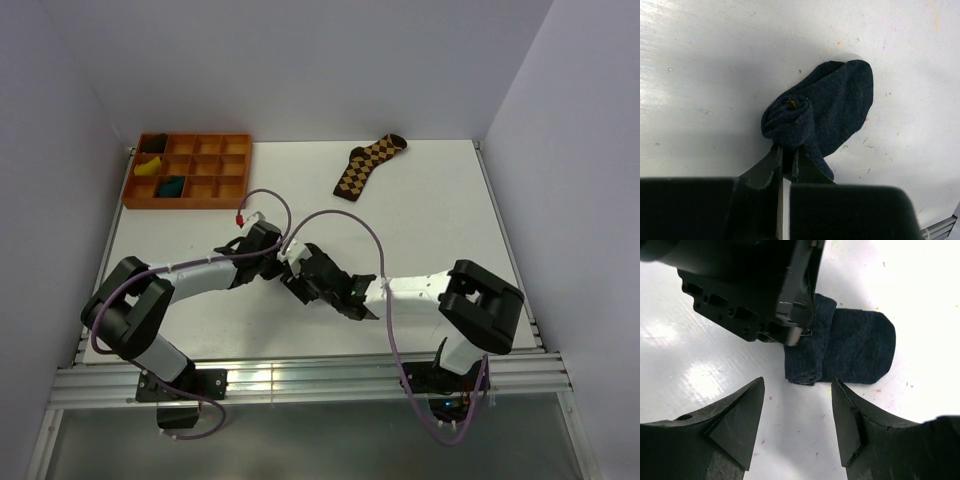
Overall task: Roll the socks
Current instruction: Roll the sock at the center of the board.
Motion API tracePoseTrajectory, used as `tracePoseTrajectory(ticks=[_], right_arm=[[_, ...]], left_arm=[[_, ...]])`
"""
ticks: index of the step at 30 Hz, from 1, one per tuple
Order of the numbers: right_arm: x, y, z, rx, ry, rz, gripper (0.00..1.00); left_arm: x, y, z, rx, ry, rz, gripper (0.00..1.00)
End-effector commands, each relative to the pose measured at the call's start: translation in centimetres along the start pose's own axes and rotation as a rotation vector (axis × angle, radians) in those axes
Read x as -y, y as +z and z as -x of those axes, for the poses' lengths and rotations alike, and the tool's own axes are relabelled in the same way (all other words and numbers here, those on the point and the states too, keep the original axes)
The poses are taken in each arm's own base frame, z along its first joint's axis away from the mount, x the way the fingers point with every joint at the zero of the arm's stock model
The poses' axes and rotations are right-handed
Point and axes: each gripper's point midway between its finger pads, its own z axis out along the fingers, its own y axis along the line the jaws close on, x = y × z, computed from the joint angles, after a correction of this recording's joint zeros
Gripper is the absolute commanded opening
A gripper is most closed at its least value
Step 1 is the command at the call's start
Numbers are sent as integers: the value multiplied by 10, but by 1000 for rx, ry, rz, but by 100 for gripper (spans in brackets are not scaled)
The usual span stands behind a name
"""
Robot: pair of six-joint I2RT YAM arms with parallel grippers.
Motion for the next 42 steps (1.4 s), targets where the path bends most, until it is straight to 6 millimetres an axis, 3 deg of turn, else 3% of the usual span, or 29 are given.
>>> tracePoseTrajectory(ticks=[1,13,20,22,23,27,29,33,34,36,39,42], right_arm=[[8,8,11,45,-102,-99,63],[-8,23,13,60,-236,-160,63],[-11,35,-1,18,-267,-177,56],[-12,38,-8,0,-271,-175,45],[-14,40,-11,-7,-266,-168,33],[-17,42,-22,-35,-251,-147,6],[-19,41,-26,-43,-226,-130,0],[-22,36,-36,-68,-156,-52,0],[-18,36,-37,-74,-136,-45,0],[-16,33,-43,-97,-100,-19,0],[-14,30,-50,-123,-28,50,0],[-13,31,-57,-155,36,123,0]], left_arm=[[-30,0,-24,-93,70,109,0],[-27,2,-27,-117,78,99,0],[-25,1,-27,-119,80,93,0],[-26,2,-28,-123,80,94,0],[-25,2,-28,-125,80,90,0],[-25,1,-28,-123,76,84,1],[-23,0,-27,-117,71,75,4],[-17,-6,-20,-84,60,52,19],[-16,-7,-17,-76,58,47,29],[-14,-10,-13,-62,47,35,36],[-15,-15,-5,-37,24,25,58],[-19,-20,4,-8,-5,16,68]])
